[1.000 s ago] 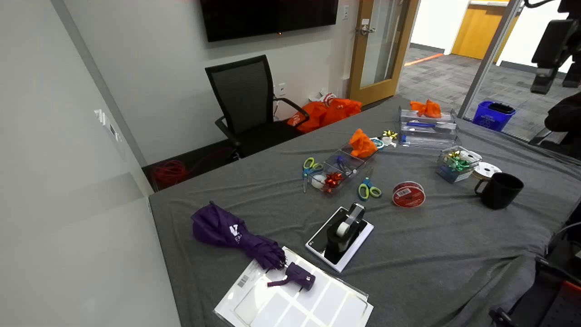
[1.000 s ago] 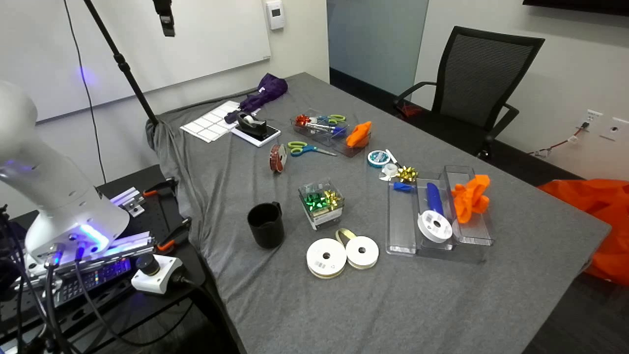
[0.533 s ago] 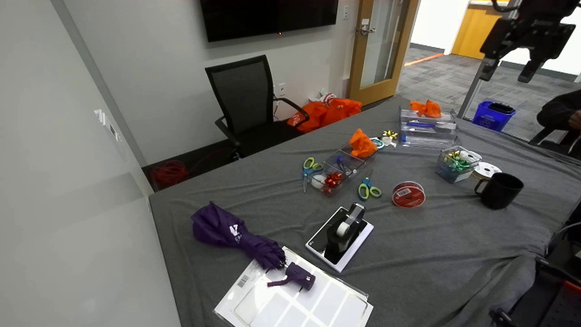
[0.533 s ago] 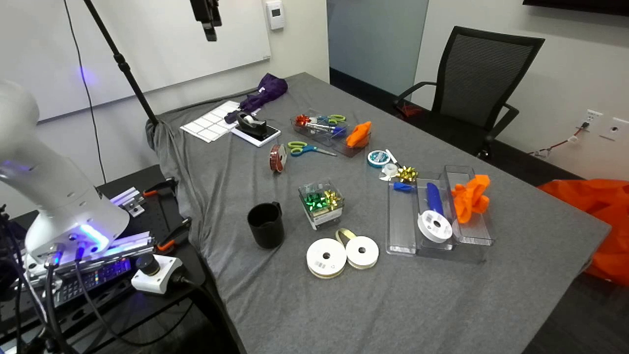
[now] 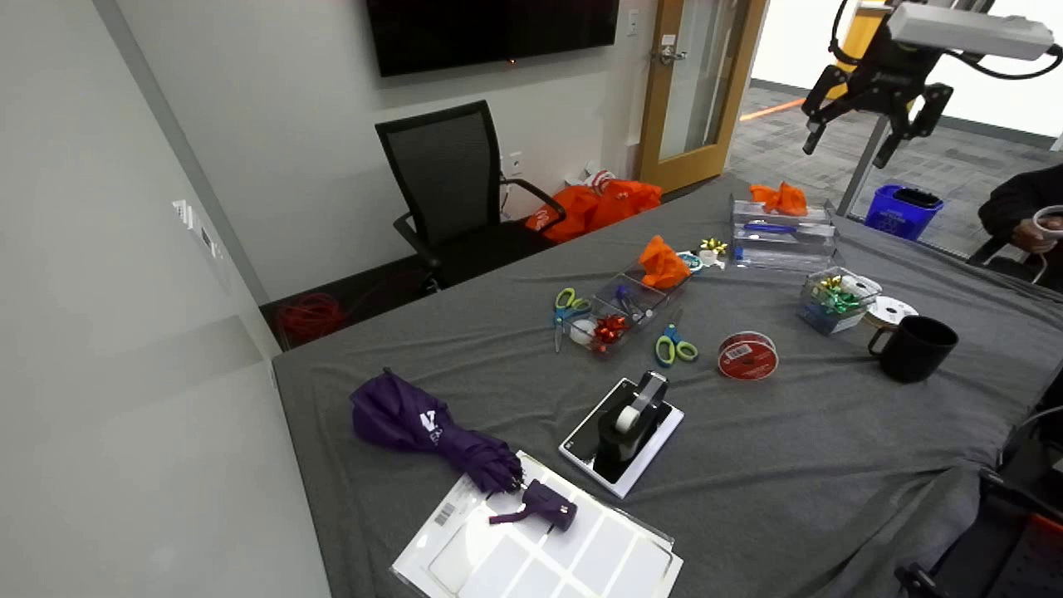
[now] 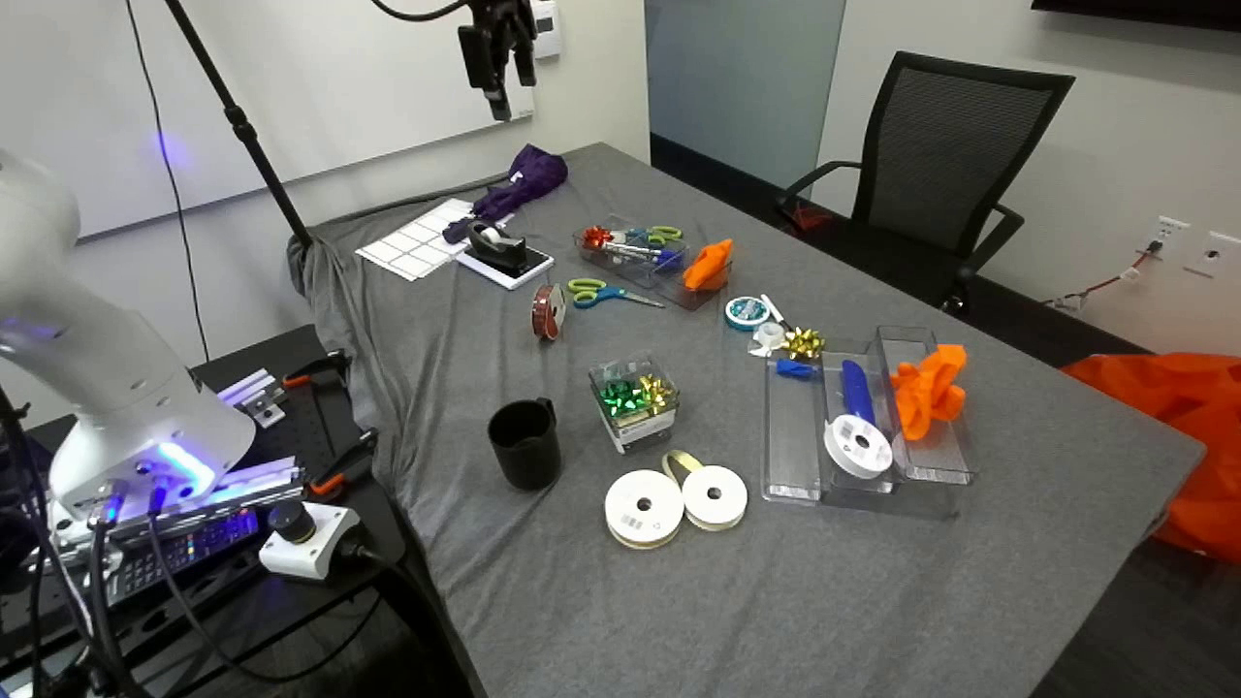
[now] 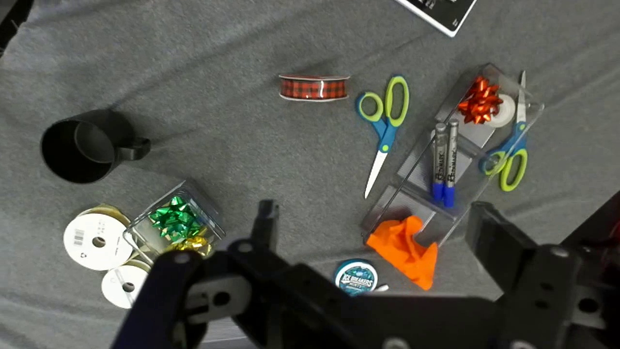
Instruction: Put the white object and red disc in the container at the back.
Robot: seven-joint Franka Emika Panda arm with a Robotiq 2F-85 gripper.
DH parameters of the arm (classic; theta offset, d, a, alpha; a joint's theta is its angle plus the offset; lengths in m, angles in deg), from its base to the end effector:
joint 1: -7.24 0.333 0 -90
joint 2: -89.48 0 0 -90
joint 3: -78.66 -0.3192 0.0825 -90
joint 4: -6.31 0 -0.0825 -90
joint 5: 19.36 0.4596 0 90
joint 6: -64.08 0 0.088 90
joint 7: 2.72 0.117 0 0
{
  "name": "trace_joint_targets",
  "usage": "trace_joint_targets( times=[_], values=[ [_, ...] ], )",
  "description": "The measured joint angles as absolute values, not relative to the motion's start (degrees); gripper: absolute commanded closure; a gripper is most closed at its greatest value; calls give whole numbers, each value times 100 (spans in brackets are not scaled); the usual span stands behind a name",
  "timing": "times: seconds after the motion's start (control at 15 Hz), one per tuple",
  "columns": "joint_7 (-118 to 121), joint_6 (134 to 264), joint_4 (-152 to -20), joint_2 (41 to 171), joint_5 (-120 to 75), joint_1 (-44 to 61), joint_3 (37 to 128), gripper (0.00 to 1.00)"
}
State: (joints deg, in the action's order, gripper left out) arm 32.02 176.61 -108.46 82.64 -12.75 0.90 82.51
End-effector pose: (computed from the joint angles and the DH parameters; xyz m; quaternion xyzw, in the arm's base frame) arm 0.5957 -0.0993 0.4876 -0.9140 0.3995 -0.0266 0.0652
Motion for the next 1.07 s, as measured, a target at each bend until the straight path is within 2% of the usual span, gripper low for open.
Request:
trace_joint_targets(
  times=[0.33,1.07],
  values=[
    [3933,17911,-10526,8858,-1291,79,8313,0],
    [4026,18293,-10338,9208,-1505,80,8375,0]
  ],
)
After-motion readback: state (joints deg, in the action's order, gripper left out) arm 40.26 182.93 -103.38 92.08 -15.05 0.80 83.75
